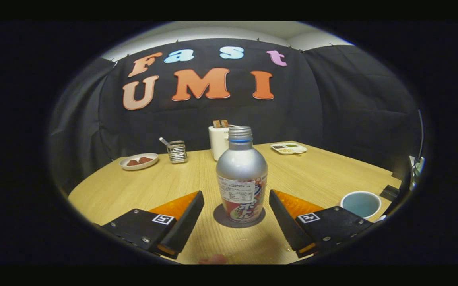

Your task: Take the bottle from table, then pour the juice into the cup, finally place the bottle on the coaster

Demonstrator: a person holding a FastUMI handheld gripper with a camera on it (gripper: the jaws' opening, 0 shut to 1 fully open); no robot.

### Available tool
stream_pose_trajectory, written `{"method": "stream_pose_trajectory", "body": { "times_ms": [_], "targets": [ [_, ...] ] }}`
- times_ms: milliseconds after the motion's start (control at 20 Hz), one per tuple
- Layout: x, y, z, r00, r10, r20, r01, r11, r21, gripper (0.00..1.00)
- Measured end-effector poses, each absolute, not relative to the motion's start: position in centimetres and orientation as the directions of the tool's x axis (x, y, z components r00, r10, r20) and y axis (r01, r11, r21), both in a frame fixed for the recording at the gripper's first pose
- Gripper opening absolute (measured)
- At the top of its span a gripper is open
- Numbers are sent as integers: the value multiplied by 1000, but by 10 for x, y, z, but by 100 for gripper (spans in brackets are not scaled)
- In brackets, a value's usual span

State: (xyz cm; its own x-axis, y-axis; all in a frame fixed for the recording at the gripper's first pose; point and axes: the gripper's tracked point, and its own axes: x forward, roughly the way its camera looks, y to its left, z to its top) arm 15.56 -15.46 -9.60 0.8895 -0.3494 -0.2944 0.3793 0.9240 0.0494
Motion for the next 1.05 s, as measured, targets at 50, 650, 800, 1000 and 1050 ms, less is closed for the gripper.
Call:
{"method": "stream_pose_trajectory", "body": {
  "times_ms": [50, 650, 800, 1000, 1050],
  "targets": [
    [150, -147, -84, 903, -334, -270, 364, 929, 66, 97],
    [31, -47, -25, 980, -108, -170, 123, 989, 77, 97],
    [30, -18, -17, 990, -24, -142, 40, 993, 109, 98],
    [25, -26, -22, 987, -44, -153, 58, 995, 84, 97],
    [25, -26, -21, 987, -49, -153, 62, 994, 87, 98]
  ]
}}
